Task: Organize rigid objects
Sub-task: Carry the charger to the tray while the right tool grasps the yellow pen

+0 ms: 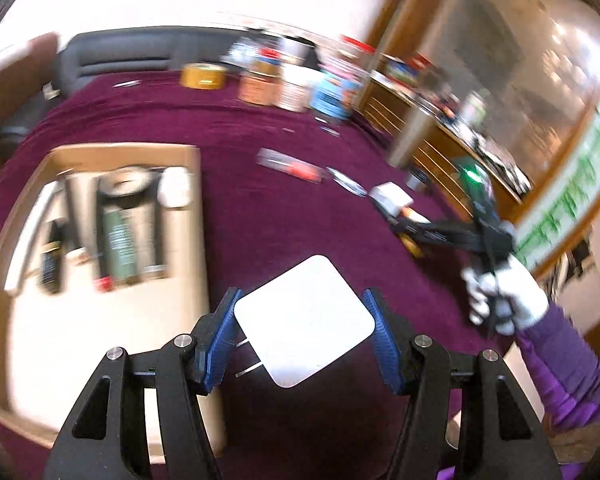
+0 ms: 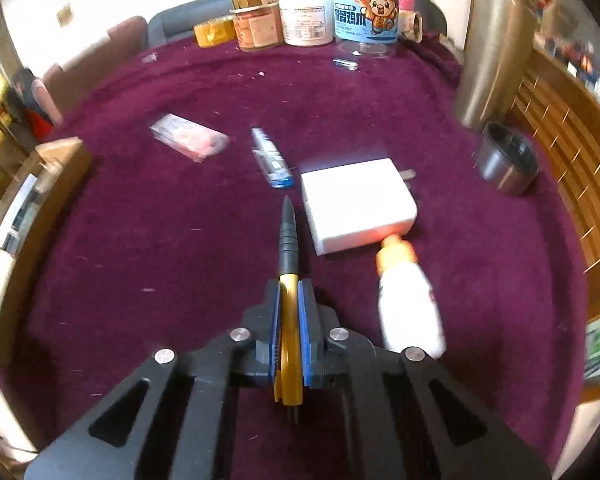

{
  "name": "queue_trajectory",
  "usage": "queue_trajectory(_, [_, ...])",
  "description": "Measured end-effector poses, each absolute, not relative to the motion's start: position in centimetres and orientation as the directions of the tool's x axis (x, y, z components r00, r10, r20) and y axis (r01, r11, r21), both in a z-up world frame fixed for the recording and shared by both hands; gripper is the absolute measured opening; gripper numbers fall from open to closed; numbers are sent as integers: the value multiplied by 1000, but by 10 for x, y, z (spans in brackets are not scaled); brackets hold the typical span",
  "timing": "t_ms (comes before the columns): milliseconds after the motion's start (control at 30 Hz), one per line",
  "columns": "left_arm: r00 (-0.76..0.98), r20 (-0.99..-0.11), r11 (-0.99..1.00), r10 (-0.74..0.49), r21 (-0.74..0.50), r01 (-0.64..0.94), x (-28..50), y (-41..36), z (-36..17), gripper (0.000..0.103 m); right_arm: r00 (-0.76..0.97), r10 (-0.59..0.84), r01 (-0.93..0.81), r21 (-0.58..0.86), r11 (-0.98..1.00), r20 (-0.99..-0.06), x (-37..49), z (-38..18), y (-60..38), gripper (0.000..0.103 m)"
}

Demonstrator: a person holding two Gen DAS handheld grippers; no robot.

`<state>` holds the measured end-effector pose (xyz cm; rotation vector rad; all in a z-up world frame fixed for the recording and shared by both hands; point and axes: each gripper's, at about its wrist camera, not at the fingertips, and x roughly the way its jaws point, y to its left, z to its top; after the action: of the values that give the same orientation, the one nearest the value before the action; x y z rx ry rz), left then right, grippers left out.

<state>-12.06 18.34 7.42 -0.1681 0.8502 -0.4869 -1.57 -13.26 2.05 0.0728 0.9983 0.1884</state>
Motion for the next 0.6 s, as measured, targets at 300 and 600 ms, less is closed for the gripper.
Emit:
queue_trajectory(300, [596, -738, 930, -316, -367, 39, -108, 289, 50, 55, 484, 496, -234, 440, 867, -721, -35, 57, -93, 6])
queue_trajectory(600, [529, -820, 933, -218, -335, -135, -88, 330, 16, 55, 336, 636, -373, 522, 767, -694, -39, 62, 22, 6])
